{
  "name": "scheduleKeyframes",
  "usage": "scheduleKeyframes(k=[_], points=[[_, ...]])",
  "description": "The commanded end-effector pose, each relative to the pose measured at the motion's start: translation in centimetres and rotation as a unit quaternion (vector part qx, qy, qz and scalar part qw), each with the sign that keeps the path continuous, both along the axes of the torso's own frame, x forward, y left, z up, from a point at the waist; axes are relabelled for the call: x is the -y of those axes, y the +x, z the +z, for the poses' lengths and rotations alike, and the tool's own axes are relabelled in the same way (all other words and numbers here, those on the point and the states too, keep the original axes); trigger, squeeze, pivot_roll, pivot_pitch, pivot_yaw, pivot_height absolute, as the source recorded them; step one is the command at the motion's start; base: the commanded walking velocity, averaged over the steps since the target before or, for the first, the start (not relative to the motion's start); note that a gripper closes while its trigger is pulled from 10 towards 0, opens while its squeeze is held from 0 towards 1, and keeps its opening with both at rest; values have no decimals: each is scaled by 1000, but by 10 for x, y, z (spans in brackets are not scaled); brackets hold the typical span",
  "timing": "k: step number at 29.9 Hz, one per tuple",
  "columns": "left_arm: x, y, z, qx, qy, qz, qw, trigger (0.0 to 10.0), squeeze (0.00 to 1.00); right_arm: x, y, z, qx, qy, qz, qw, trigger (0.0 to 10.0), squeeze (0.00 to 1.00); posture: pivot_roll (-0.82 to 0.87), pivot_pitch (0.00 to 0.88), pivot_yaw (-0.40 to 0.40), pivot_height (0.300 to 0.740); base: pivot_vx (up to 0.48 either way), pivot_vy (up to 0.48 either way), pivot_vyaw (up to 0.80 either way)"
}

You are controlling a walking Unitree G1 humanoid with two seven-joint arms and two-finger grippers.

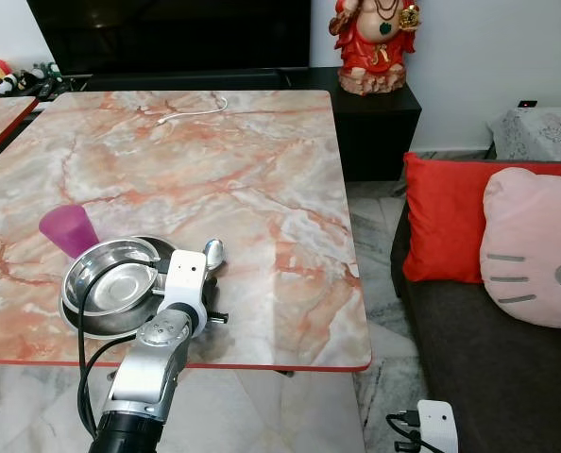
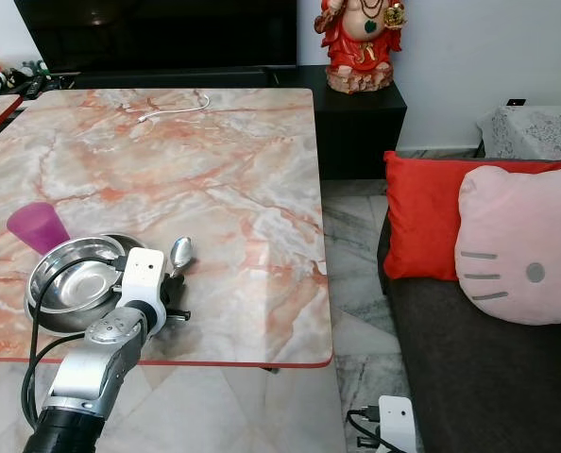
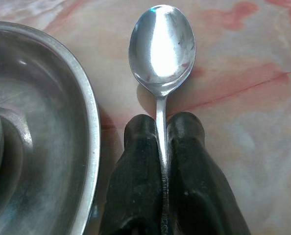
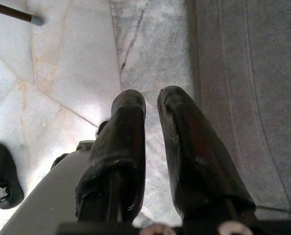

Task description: Setting the table

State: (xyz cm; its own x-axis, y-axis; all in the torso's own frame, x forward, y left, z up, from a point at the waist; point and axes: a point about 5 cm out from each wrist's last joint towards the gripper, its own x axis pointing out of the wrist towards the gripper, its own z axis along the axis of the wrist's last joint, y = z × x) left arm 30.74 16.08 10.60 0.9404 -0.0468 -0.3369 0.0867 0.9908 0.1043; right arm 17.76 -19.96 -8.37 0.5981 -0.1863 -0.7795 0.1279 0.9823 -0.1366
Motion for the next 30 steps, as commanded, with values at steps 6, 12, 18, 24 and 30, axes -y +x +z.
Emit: scheduleKeyframes(k=[6, 12, 18, 24, 30], points=[[-3, -2, -4, -14, 14, 5, 1000, 10000, 161, -1, 2, 1, 7, 0, -1, 1000, 10000, 0, -53, 78, 25, 732, 0, 0, 0], [-3, -2, -4, -15, 15, 5, 1000, 10000, 169, -1, 4, 2, 10, -1, -1, 1000, 10000, 0, -55, 79, 25, 732, 0, 0, 0], [-4, -2, -5, -17, 17, 5, 1000, 10000, 192, -1, 4, 2, 12, -2, -1, 1000, 10000, 0, -55, 79, 25, 732, 0, 0, 0], [-4, -3, -5, -17, 19, 6, 1000, 10000, 373, 0, 4, 2, 14, -2, -1, 1000, 10000, 0, -54, 80, 24, 732, 0, 0, 0], [-4, -3, -5, -16, 25, 3, 1000, 10000, 153, -1, 5, 3, 15, -2, 0, 1000, 10000, 0, -53, 80, 24, 732, 0, 0, 0]])
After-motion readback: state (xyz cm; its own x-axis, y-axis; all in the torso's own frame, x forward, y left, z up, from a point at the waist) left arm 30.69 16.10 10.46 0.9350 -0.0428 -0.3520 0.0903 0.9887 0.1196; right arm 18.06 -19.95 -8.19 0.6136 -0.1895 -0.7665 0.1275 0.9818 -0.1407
